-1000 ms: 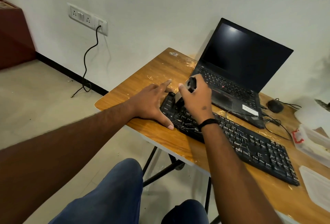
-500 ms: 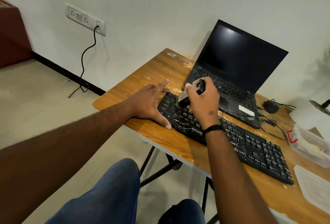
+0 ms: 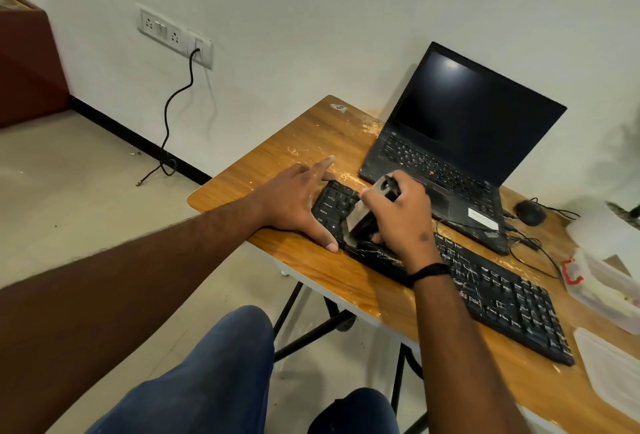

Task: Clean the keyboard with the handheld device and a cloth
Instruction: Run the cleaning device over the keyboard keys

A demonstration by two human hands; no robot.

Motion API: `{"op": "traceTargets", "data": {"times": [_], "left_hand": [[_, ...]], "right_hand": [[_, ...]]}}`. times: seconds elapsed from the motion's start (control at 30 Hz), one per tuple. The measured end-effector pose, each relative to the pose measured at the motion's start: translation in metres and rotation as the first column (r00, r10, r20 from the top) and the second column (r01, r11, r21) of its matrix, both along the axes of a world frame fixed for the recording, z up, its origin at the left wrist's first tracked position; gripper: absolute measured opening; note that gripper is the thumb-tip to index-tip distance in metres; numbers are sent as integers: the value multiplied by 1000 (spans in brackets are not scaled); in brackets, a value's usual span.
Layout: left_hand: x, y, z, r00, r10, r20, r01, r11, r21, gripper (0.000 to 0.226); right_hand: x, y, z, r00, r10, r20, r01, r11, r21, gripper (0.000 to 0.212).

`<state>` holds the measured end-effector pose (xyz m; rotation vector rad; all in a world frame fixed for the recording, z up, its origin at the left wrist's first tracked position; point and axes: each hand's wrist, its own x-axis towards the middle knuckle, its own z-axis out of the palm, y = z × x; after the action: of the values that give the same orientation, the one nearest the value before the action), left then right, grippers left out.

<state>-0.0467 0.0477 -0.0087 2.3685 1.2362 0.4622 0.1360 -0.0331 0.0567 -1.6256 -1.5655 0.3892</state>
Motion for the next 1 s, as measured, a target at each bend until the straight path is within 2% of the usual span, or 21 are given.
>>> {"op": "traceTargets", "data": {"times": [0.1, 0.2, 0.23, 0.33, 0.47, 0.57, 0.6, 0.7, 0.73, 0.8, 0.87, 0.93, 1.0], "left_hand": [[0, 0, 2, 1000, 1, -1, -1, 1000, 4, 157], [0, -2, 3, 1000, -1, -1, 1, 1000, 11, 155], [0, -2, 3, 1000, 2, -2, -2, 1000, 8, 155], [0, -2, 3, 1000, 1, -6, -1, 1000, 6, 155], [-1, 0, 1, 1000, 3, 4, -3, 1000, -9, 157], [0, 1, 0, 1000, -1, 3, 1, 1000, -9, 158], [0, 1, -1, 1000, -2, -1, 2, 1000, -3, 158], [0, 1, 0, 1000, 1, -2, -1, 1000, -6, 155], [0, 1, 1, 1000, 0, 0, 0, 1000, -6, 155], [0, -1, 1, 1000, -5, 1, 5, 1000, 5, 155], [0, -1, 2, 1000, -10, 5, 10, 1000, 11, 156], [0, 0, 1, 1000, -11, 3, 11, 1000, 9, 155], [0, 2, 0, 1000, -13, 2, 13, 1000, 12, 154]], "right_hand": [[-1, -2, 0, 998, -50, 30, 48, 995, 82, 16], [2, -2, 1, 996, 71, -62, -74, 996, -53, 18], [2, -2, 1, 996, 69, -59, -72, 996, -53, 18], [0, -4, 1, 1000, -8, 31, 6, 997, 74, 15], [0, -5, 1, 994, 107, -18, -108, 994, -36, 15], [-2, -6, -2, 999, -7, 38, 3, 996, 93, 16], [-2, -7, -2, 999, -2, 33, -1, 996, 90, 16], [3, -7, 2, 990, 133, -56, -136, 990, -49, 16], [4, -7, 2, 989, 131, -62, -134, 990, -41, 16], [4, -6, -1, 999, 27, -18, -26, 998, 62, 15], [0, -6, -7, 998, -9, -64, 14, 997, 76, 16], [-3, -8, -10, 986, 88, -139, -89, 996, -4, 16], [-3, -12, -5, 980, 154, -124, -162, 985, -57, 17]]}}
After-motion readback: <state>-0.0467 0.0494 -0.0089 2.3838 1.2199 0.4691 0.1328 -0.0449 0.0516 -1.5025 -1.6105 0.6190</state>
